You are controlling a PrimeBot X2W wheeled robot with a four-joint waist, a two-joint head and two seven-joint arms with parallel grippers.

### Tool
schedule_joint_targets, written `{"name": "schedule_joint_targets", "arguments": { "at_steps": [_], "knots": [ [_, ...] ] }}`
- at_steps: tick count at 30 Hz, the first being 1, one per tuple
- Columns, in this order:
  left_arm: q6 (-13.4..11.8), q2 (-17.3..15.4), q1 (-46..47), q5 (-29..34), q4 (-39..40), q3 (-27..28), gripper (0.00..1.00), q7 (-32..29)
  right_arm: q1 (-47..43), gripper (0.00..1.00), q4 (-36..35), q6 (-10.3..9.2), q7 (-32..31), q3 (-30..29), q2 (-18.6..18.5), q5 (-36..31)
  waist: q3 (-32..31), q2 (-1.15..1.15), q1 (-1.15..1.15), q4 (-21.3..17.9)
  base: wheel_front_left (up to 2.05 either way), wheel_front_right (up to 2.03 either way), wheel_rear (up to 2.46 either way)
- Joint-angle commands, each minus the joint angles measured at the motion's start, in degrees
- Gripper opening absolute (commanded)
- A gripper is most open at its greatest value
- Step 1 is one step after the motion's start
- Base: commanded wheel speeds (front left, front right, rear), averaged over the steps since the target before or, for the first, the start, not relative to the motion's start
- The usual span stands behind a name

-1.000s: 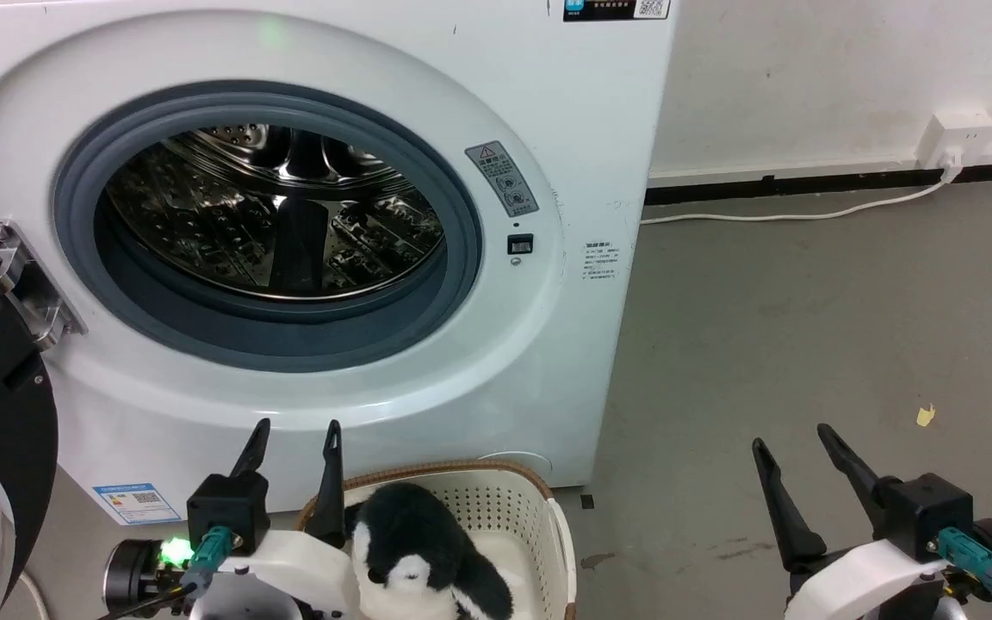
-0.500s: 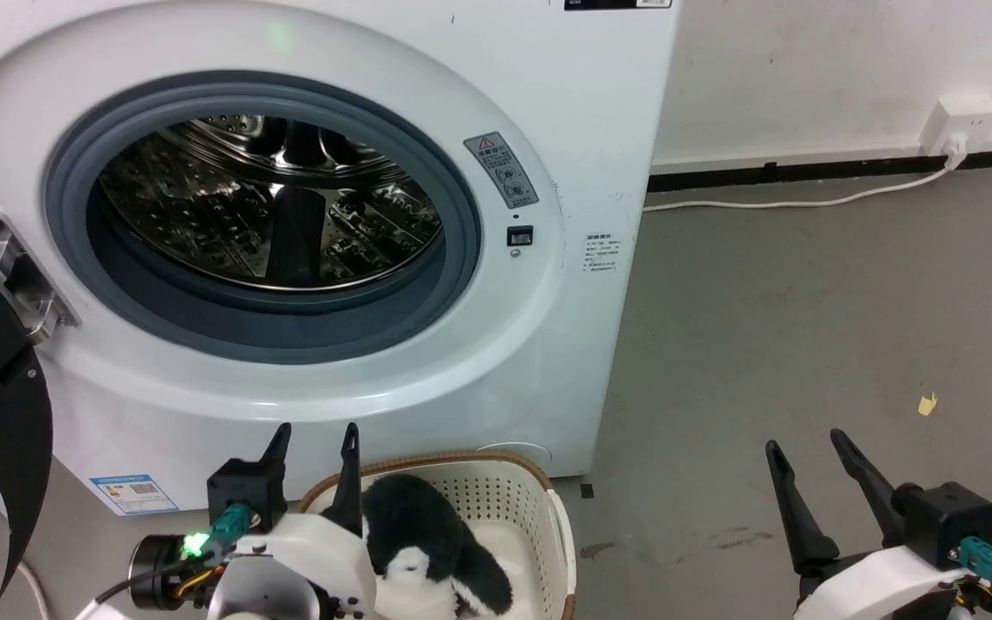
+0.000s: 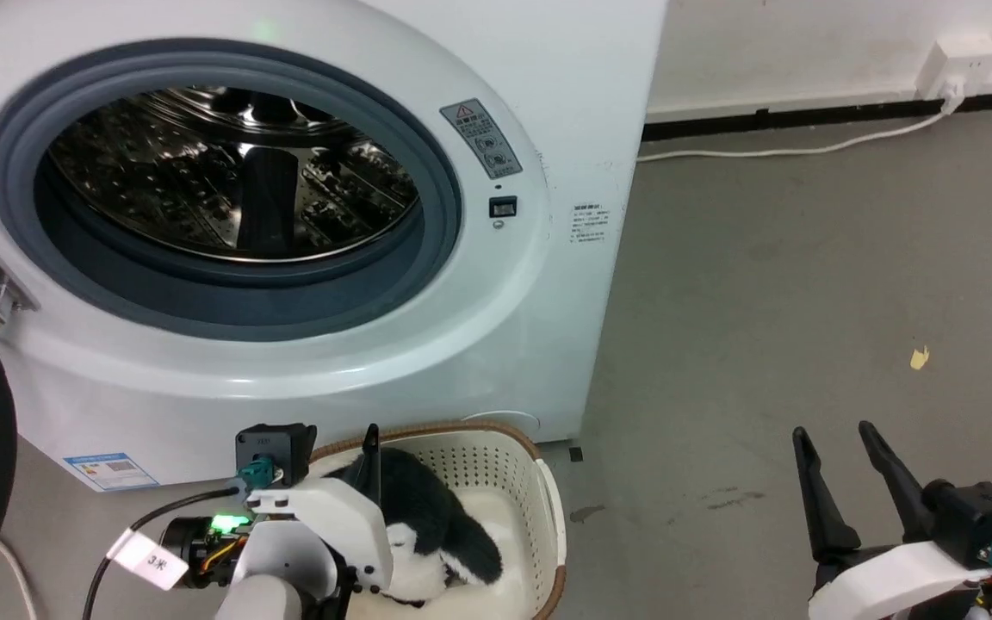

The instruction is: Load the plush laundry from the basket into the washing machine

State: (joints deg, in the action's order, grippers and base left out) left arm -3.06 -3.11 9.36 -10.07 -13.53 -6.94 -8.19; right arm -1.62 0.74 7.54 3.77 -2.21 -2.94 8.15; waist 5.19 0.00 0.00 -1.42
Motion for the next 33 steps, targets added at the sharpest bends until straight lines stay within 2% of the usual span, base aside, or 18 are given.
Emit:
{"name": "schedule_joint_targets", "arguments": {
  "at_steps": [1,24,33],
  "knots": [
    [-0.39,-0.33,1.38,-0.71,-1.14,-0.54,1.00,-0.42,0.55,1.00,-0.27,-0.02,0.57,-0.37,0.02,0.68,0.74,0.00,0.00,-0.30,0.00,0.00,0.00],
    [-3.35,0.03,10.61,-6.38,-16.89,-4.86,1.00,-0.91,2.28,1.00,-1.01,-0.03,3.16,-2.83,0.04,5.24,11.28,0.00,0.00,-2.35,0.00,0.00,0.00],
    [-5.57,-0.40,14.61,-8.65,-23.21,-5.59,1.00,0.17,2.92,1.00,-1.41,-0.03,4.30,-3.78,0.04,7.13,16.55,0.00,0.00,-2.77,0.00,0.00,0.00]
  ]
}}
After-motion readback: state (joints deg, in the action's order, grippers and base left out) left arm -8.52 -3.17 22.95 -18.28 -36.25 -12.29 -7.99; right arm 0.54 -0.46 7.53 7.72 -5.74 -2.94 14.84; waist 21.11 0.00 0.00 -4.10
